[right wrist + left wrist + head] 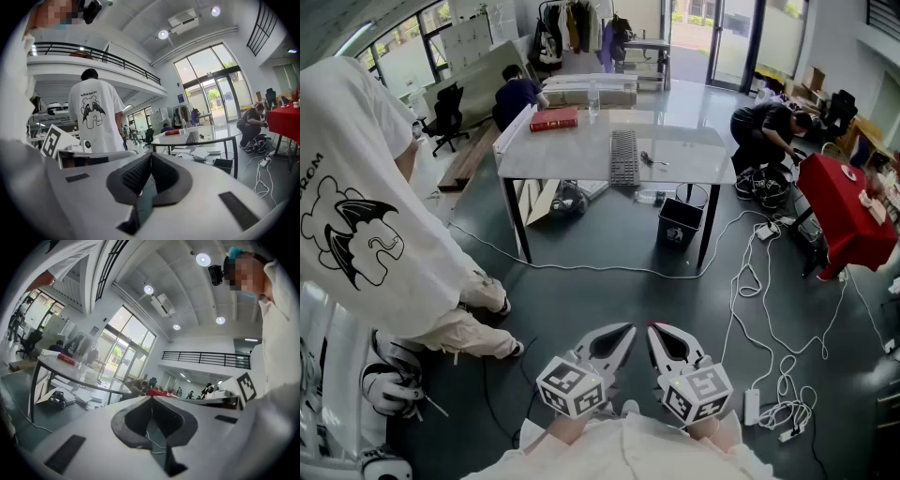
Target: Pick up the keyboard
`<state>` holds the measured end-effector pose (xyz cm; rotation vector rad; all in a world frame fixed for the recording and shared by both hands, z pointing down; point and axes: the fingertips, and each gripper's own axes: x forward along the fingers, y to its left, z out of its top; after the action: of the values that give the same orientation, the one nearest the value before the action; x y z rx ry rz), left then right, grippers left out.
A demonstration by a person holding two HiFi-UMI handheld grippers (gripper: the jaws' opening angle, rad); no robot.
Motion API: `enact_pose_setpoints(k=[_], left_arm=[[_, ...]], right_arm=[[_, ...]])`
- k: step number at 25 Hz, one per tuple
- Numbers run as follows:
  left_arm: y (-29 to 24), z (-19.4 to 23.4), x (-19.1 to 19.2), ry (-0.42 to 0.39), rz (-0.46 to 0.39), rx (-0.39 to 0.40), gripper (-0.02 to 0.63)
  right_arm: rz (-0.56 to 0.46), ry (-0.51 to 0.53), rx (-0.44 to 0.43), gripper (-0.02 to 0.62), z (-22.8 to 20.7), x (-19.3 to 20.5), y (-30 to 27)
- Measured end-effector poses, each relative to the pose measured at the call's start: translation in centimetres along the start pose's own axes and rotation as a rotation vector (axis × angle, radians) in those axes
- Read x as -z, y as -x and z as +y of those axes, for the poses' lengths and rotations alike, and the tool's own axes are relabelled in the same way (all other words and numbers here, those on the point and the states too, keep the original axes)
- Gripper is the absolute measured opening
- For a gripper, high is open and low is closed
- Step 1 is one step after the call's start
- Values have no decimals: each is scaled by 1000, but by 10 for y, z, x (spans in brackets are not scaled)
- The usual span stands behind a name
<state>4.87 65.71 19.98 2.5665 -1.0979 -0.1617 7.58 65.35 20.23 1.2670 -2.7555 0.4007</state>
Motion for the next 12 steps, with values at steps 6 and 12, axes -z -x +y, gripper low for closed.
enact_pose_setpoints(k=[6,12], left_arm=[[-4,1,2,-9,25,6,15],[-6,-4,2,-9,52,31,15]], right_arm=[[6,2,4,31,-1,3,-4],[9,0,4,29,-2,2,-3]])
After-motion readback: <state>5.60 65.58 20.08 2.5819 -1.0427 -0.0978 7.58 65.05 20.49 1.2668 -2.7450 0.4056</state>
